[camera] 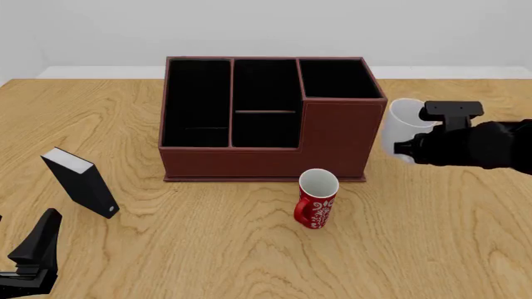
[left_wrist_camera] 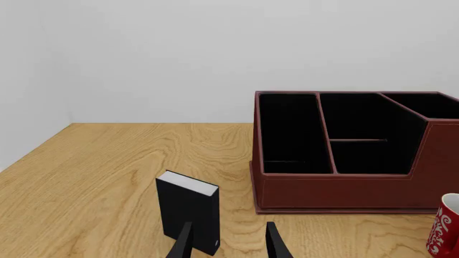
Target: Pick up the white mug and place it to the right of the caddy.
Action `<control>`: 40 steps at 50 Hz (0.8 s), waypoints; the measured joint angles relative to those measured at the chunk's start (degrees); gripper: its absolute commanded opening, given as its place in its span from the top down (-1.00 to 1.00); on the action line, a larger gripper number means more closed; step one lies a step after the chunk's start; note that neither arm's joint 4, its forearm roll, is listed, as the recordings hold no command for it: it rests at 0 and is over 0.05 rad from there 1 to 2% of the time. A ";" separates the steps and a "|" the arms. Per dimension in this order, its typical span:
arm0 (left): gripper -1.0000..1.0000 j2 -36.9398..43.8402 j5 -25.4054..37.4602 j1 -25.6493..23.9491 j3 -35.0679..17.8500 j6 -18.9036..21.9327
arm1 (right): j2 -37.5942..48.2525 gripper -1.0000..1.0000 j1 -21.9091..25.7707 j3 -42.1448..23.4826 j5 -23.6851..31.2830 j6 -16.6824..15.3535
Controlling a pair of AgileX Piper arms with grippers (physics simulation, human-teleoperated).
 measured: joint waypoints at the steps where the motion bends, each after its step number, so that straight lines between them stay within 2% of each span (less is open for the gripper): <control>1: -1.00 0.00 0.00 0.00 0.00 0.00 | 0.14 1.00 0.06 0.07 -0.12 0.02; 40: -1.00 0.00 0.00 0.00 0.00 0.00 | 4.68 1.00 0.93 0.61 -3.15 1.77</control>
